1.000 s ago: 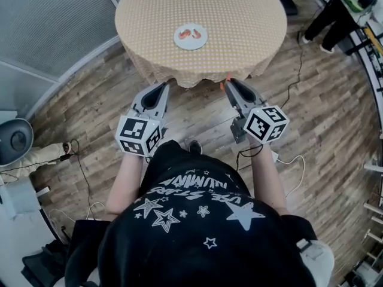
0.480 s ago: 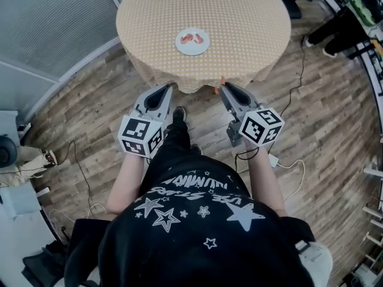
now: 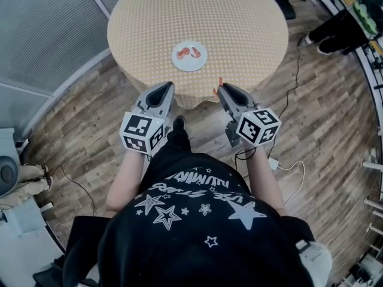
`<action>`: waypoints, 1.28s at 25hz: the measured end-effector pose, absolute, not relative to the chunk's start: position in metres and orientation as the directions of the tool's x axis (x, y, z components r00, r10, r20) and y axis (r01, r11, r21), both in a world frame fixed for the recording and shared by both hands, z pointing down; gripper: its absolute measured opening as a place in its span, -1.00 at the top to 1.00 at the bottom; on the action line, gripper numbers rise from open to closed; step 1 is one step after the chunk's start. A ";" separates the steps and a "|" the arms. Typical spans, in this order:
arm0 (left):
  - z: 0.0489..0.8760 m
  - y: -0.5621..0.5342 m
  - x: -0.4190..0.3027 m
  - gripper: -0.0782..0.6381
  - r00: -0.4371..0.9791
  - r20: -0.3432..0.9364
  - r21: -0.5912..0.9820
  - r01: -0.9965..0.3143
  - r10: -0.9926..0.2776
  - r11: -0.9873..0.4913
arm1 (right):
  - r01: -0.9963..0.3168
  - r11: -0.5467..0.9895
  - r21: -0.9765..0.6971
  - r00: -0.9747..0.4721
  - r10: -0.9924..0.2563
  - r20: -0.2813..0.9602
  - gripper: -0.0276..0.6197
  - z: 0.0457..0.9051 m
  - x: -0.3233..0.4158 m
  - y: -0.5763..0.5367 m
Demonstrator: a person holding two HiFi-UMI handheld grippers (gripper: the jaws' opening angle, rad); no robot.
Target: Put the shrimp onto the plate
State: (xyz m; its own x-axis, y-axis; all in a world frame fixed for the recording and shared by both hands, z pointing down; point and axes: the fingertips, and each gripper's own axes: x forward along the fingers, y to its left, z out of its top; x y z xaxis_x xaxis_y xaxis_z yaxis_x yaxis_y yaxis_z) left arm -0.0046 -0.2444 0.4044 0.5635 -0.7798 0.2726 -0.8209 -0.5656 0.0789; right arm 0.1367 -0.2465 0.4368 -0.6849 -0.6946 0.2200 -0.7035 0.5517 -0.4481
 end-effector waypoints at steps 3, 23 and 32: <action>0.411 -0.272 -0.015 0.76 0.564 0.286 0.089 -0.820 -0.774 -0.565 | -0.710 0.538 -0.455 -0.678 -0.698 0.231 0.70 0.440 0.129 -0.272; 0.470 -0.377 -0.064 0.76 0.580 0.400 0.122 -0.801 -0.710 -0.586 | -0.731 0.499 -0.466 -0.680 -0.598 0.425 0.70 0.517 0.054 -0.372; 0.497 -0.399 -0.066 0.76 0.607 0.449 0.152 -0.775 -0.656 -0.613 | -0.772 0.434 -0.464 -0.633 -0.597 0.494 0.70 0.549 0.043 -0.398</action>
